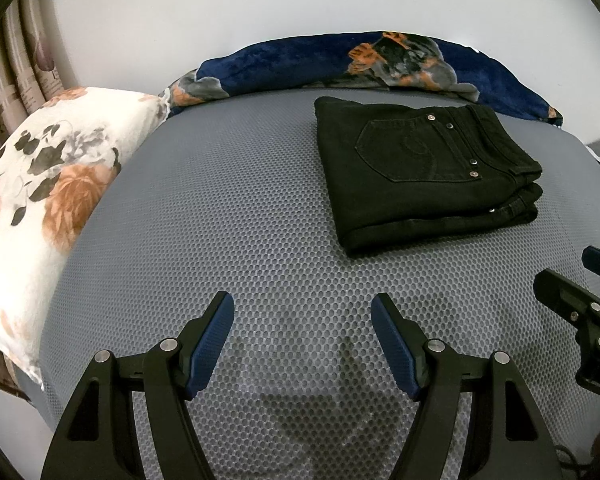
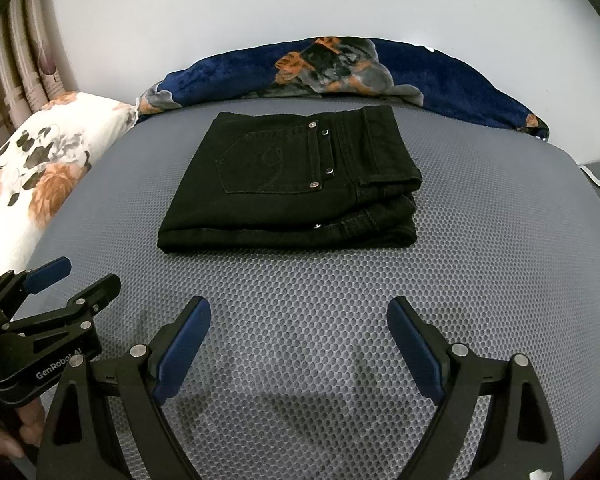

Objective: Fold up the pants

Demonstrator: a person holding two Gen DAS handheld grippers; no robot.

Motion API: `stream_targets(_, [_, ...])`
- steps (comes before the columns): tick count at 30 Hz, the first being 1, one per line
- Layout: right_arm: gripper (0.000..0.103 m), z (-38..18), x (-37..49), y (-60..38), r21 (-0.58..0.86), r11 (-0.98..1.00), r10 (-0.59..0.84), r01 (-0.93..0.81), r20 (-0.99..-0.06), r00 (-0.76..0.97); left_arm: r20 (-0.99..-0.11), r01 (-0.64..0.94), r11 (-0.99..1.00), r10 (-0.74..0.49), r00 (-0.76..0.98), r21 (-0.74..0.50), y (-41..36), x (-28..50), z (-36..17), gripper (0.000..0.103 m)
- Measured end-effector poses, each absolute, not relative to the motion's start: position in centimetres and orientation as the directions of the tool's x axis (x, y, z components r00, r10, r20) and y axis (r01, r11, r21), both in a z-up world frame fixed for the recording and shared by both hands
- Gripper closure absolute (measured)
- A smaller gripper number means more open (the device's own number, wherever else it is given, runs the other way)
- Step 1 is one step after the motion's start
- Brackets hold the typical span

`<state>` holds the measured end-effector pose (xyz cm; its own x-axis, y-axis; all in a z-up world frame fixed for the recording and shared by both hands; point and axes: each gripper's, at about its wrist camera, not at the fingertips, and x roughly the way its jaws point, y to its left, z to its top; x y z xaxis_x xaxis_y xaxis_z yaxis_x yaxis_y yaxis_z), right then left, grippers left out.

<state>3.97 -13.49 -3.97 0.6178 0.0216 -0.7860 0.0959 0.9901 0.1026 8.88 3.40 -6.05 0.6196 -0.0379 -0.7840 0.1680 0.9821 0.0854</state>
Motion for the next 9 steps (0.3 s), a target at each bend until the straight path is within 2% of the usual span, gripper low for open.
stream_targets(9, [0.015,-4.19,3.89,-13.11,0.107,0.989,0.022,0.100,-0.786,0.618,-0.786,0.173,0.981,-0.042,0.617,0.083,3.38,8.94,-5.99,0.032])
